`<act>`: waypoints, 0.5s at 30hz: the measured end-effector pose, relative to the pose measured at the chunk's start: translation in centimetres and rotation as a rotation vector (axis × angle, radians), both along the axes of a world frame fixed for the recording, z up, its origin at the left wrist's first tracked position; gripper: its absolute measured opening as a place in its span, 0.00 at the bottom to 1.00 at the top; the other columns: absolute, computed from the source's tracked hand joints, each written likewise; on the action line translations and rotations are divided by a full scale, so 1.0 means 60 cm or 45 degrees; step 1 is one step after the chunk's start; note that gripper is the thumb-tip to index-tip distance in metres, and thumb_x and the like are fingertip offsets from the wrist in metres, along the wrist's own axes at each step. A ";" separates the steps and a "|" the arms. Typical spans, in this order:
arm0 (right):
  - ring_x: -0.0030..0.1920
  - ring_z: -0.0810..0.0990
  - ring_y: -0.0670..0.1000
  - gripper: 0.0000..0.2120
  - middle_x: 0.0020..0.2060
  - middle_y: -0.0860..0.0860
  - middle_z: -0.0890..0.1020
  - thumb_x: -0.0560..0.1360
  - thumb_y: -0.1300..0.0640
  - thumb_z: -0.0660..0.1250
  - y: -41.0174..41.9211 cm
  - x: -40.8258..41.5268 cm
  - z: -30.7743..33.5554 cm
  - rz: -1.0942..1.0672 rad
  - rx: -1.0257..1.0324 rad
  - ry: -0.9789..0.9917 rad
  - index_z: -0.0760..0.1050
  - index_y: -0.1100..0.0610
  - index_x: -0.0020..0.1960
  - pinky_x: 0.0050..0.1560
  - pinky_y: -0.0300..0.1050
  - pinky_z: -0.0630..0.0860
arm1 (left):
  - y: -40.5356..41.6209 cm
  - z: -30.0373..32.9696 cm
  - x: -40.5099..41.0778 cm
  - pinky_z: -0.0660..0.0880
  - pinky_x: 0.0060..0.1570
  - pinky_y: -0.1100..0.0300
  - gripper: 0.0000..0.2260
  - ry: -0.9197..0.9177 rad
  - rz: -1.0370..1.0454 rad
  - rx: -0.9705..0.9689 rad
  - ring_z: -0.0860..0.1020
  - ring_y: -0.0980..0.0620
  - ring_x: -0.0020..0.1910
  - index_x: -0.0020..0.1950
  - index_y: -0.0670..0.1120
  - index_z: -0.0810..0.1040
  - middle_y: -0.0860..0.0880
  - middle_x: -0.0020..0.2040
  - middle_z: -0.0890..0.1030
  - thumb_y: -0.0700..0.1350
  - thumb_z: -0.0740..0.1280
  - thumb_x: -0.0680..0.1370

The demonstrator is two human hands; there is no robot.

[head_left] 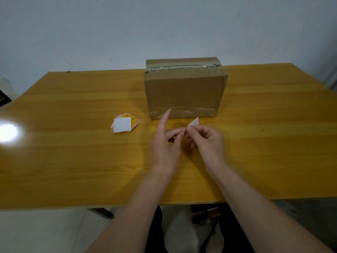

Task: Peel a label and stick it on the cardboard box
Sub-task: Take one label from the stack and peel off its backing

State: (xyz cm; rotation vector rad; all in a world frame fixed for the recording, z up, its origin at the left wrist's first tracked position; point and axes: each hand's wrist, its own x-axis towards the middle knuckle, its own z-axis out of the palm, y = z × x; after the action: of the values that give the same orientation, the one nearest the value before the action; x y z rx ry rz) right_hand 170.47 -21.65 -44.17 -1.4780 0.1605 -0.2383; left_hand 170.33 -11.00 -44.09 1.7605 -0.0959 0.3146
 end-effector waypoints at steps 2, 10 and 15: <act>0.33 0.75 0.51 0.06 0.33 0.56 0.80 0.72 0.59 0.71 0.001 0.002 -0.001 0.001 0.004 0.012 0.81 0.62 0.40 0.33 0.41 0.73 | 0.000 -0.001 0.002 0.68 0.61 0.69 0.30 -0.003 -0.004 0.012 0.80 0.61 0.54 0.73 0.55 0.62 0.57 0.43 0.85 0.38 0.68 0.75; 0.32 0.73 0.50 0.07 0.33 0.58 0.79 0.72 0.60 0.71 0.002 0.000 0.000 -0.013 -0.027 0.006 0.80 0.65 0.41 0.32 0.39 0.73 | -0.001 -0.005 0.005 0.66 0.53 0.79 0.30 -0.025 0.016 0.032 0.80 0.61 0.53 0.73 0.55 0.62 0.58 0.42 0.85 0.38 0.68 0.75; 0.29 0.73 0.45 0.04 0.31 0.54 0.79 0.71 0.60 0.72 0.002 -0.001 0.000 -0.013 -0.032 0.010 0.81 0.60 0.39 0.30 0.35 0.73 | -0.002 -0.005 0.005 0.66 0.48 0.81 0.34 -0.004 0.020 0.010 0.81 0.62 0.49 0.73 0.59 0.58 0.60 0.40 0.85 0.37 0.69 0.74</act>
State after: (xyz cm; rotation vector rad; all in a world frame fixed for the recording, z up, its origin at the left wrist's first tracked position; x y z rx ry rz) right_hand 170.41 -21.54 -44.15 -1.5032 0.1719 -0.2436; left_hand 170.60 -11.09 -44.42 1.7695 -0.0855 0.3291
